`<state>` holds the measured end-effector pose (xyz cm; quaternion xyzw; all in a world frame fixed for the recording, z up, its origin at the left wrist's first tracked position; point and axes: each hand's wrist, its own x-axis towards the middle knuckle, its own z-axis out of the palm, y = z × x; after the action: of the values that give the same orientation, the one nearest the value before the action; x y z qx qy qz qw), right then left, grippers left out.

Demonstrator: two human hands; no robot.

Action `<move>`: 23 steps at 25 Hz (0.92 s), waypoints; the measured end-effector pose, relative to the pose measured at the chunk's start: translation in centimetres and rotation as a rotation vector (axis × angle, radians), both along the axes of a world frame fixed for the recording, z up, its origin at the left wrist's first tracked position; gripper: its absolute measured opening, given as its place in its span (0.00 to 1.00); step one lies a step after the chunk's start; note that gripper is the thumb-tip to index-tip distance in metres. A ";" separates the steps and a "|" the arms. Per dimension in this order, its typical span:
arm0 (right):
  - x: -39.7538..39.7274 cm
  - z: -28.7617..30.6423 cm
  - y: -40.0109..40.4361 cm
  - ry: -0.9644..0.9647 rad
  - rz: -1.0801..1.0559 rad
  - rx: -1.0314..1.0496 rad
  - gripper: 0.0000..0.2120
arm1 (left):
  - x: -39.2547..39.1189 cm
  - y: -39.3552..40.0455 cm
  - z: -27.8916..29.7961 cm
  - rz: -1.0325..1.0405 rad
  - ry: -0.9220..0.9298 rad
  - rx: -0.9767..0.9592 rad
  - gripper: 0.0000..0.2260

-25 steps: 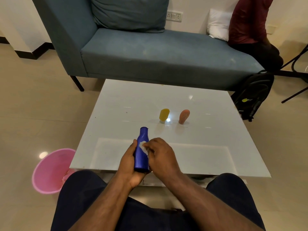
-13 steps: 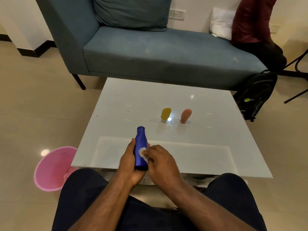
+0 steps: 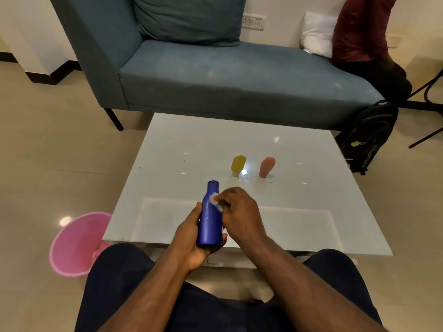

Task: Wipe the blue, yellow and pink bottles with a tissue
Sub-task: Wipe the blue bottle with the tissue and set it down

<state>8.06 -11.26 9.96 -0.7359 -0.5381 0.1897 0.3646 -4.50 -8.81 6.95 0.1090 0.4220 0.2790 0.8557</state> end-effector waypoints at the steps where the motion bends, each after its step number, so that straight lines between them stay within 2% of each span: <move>1: 0.0 0.0 0.4 -0.002 -0.017 -0.004 0.07 | 0.0 0.0 0.0 0.008 0.009 0.007 0.19; 3: -1.2 -0.1 -0.2 -0.067 0.040 -0.001 0.07 | 0.0 0.1 -0.3 0.030 0.025 0.020 0.20; 7: -2.4 -0.6 -2.8 -0.303 0.309 0.089 0.08 | 0.0 0.0 -0.7 0.009 0.014 0.000 0.23; 10: 0.2 0.0 0.1 -0.262 0.130 -0.056 0.13 | 0.5 -0.1 -0.7 -0.015 0.107 0.063 0.20; 13: 0.4 0.4 1.2 -0.151 0.005 -0.053 0.09 | 0.5 -0.2 -0.6 -0.006 0.093 0.082 0.26; 15: -1.2 0.2 -0.2 -0.147 0.088 -0.060 0.07 | 0.3 0.0 -0.8 -0.002 0.074 0.079 0.30; 18: -3.2 -0.8 -3.5 -0.392 0.304 0.030 0.11 | 0.0 0.3 -0.9 0.044 0.037 0.065 0.32; 21: -3.1 -0.9 -4.6 -0.392 0.388 0.062 0.12 | 0.0 0.4 -0.9 0.052 0.062 0.056 0.32; 23: -1.9 -0.6 -3.3 -0.378 0.345 0.061 0.11 | 0.2 0.1 -0.6 0.003 0.077 0.080 0.31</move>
<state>6.12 -14.61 9.35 -0.6442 -0.7198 0.0919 0.2420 -4.29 -8.72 6.36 0.1533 0.4431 0.2924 0.8334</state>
